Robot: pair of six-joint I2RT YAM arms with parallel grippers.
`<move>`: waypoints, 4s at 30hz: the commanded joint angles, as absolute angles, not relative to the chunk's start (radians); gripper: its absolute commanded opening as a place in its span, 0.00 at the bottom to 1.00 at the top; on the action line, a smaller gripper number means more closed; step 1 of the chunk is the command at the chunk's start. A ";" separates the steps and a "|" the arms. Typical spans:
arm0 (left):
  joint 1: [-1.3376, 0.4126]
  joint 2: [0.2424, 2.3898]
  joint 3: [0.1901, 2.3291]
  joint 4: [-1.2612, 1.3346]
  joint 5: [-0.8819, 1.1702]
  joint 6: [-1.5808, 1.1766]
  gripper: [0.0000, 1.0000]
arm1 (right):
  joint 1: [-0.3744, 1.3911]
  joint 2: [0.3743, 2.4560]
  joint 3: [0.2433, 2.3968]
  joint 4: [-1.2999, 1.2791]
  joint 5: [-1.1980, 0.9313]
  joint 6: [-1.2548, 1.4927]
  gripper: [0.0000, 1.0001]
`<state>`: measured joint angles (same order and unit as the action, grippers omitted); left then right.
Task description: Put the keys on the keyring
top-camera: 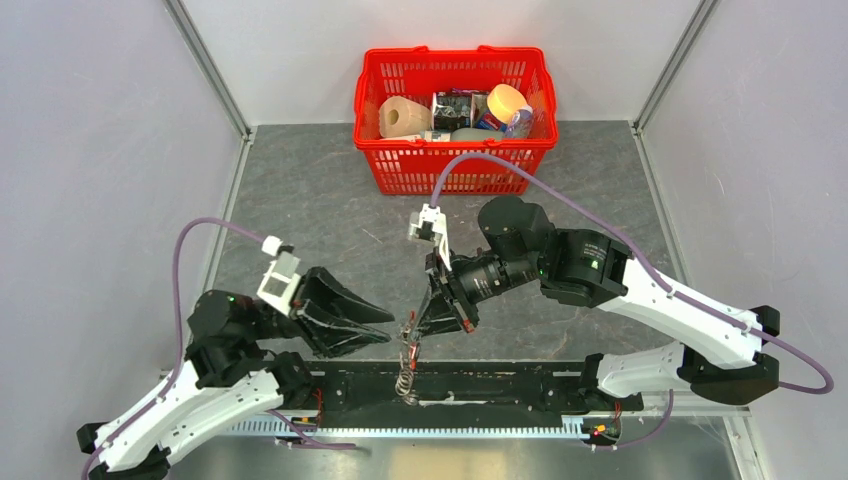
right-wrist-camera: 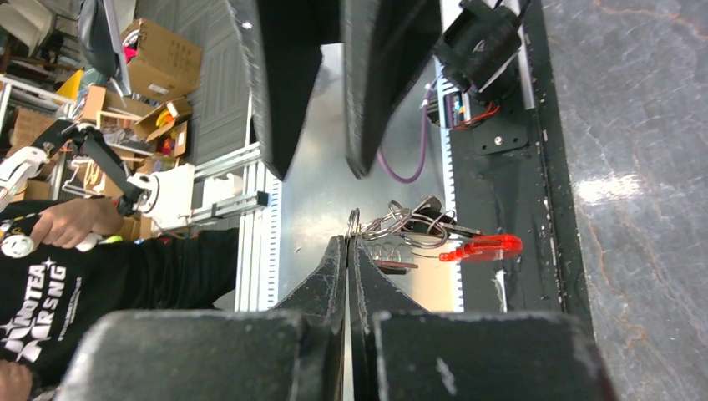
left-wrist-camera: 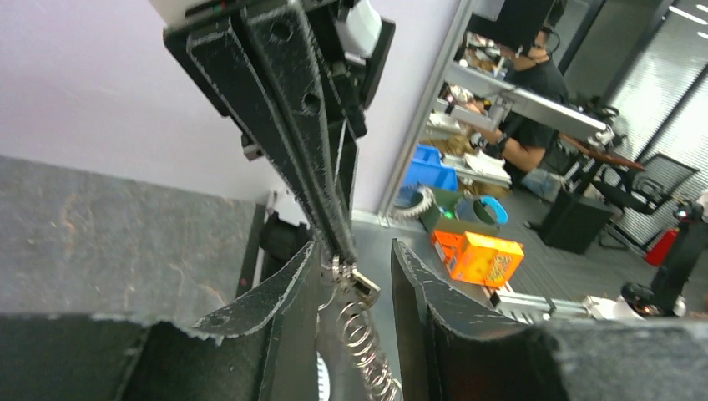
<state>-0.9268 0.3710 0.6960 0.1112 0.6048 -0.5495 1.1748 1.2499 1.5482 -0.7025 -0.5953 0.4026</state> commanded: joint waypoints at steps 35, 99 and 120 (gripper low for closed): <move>-0.925 0.491 0.772 0.006 0.822 -0.575 0.30 | 1.179 1.351 1.696 -0.772 -0.734 0.347 0.00; -0.925 0.354 0.557 0.647 0.364 -0.673 0.02 | 1.195 1.258 1.691 -0.449 -0.469 0.424 0.37; -0.925 0.362 0.552 0.703 0.325 -0.673 0.02 | 1.195 1.273 1.700 -0.418 -0.485 0.446 0.21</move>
